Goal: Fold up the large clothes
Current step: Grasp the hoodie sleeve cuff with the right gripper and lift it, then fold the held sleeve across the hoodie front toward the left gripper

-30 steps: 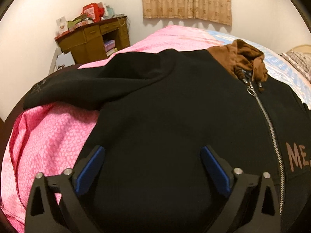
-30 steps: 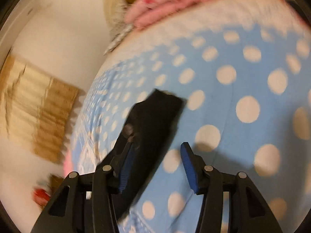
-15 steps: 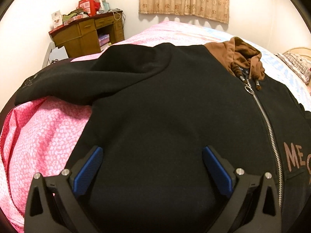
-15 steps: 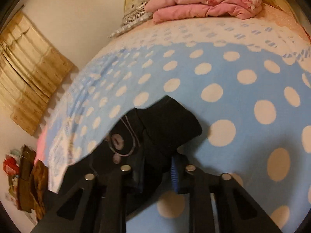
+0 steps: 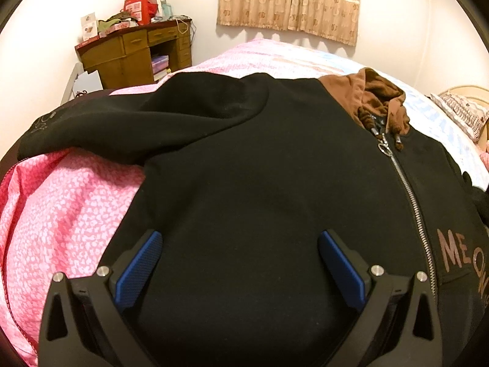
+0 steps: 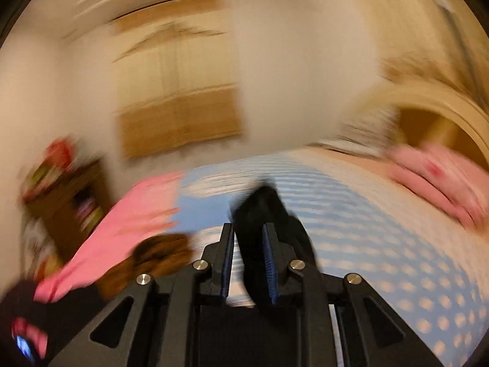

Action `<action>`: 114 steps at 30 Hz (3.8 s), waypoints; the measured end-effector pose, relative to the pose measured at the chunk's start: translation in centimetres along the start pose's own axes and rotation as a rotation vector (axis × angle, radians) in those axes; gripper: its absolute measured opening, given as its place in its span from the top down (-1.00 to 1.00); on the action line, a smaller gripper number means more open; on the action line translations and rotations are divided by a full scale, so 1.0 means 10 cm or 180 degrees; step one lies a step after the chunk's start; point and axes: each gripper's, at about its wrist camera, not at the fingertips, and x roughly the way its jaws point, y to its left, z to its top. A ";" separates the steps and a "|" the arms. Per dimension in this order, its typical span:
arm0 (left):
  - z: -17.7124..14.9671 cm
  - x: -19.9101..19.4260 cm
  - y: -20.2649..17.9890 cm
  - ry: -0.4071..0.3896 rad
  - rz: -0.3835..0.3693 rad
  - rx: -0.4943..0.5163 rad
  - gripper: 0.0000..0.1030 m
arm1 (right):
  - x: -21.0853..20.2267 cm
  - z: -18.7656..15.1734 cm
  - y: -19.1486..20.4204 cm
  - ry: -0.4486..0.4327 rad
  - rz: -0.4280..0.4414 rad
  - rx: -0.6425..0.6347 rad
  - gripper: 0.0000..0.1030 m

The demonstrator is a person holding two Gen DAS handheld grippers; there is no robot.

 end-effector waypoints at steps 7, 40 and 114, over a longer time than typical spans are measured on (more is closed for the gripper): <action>0.00 -0.02 0.06 -0.0048 -0.0132 -0.0074 -1.00 | 0.79 -1.00 1.80 0.0650 0.0892 -0.0561 0.62; -0.02 -0.03 0.12 -0.0127 -0.0311 -0.0143 -1.00 | 1.65 -1.65 0.18 0.1975 -0.0043 -0.0300 0.51; 0.30 0.26 -0.39 0.0244 0.0182 0.0305 -1.00 | 1.95 -1.68 -0.51 0.1416 -0.0015 0.0746 0.86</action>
